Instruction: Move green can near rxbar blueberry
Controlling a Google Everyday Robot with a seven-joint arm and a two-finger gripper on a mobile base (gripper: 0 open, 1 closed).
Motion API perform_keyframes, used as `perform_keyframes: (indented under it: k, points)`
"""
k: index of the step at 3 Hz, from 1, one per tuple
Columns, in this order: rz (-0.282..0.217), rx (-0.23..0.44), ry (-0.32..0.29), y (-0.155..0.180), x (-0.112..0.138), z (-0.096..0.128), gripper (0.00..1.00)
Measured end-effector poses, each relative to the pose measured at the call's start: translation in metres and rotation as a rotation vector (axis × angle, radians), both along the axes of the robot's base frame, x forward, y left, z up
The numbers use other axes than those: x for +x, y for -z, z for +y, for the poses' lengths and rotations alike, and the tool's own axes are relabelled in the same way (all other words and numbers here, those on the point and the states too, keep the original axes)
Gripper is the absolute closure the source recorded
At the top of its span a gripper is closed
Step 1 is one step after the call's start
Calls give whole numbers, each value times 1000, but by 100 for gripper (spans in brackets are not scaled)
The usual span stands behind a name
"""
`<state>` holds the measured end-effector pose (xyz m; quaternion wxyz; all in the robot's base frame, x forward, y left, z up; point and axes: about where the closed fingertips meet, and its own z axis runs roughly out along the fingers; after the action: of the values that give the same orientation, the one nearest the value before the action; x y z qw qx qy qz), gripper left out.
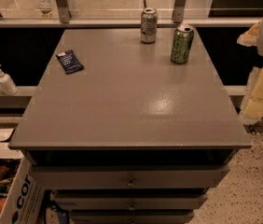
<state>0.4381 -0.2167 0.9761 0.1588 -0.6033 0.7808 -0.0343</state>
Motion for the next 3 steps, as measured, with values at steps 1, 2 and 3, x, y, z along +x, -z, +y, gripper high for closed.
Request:
perform_keyframes:
  k: [1,2,3]
  points:
    - [0,0,0,0,0,0,0]
    - [0,0,0,0,0,0,0]
    - [-6,36,11,-3,4,-3,0]
